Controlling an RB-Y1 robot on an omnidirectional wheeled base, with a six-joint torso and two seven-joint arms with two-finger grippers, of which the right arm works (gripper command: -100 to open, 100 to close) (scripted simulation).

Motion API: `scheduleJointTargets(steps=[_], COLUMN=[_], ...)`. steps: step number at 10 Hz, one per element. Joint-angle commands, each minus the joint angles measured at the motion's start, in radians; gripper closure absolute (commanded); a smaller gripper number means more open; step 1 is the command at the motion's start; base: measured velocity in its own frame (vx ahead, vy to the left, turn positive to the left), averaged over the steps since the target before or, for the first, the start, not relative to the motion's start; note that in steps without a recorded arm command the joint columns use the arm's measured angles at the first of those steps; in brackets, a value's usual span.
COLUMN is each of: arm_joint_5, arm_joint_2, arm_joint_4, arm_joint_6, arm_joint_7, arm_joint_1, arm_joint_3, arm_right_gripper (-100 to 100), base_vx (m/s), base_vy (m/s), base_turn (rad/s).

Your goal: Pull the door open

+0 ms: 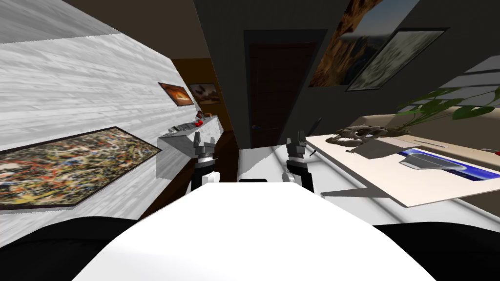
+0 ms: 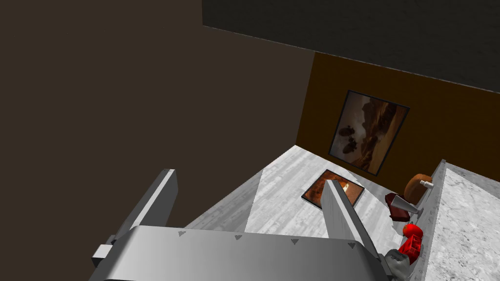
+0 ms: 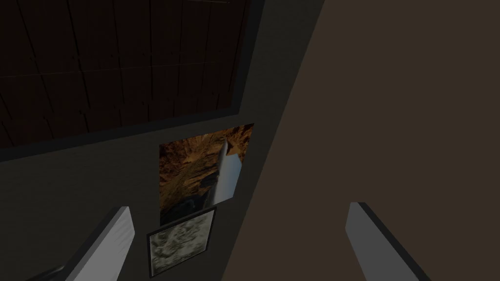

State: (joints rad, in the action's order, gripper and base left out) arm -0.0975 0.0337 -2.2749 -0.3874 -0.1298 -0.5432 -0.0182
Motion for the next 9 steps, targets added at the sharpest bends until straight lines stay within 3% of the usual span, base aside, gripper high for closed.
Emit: scheduleJointTargets(steps=[1,9], arm_joint_5=[0.0,0.002], arm_joint_2=[-0.011,-0.049], arm_joint_4=[0.037,0.202], arm_joint_6=[-0.01,-0.052], arm_joint_7=[0.005,0.029], arm_joint_1=[0.015,0.081], arm_joint_3=[0.002,0.013], arm_right_gripper=[-100,-100], base_vx=[0.07,0.095], base_vy=[-0.049,0.019], base_turn=[0.055,0.027])
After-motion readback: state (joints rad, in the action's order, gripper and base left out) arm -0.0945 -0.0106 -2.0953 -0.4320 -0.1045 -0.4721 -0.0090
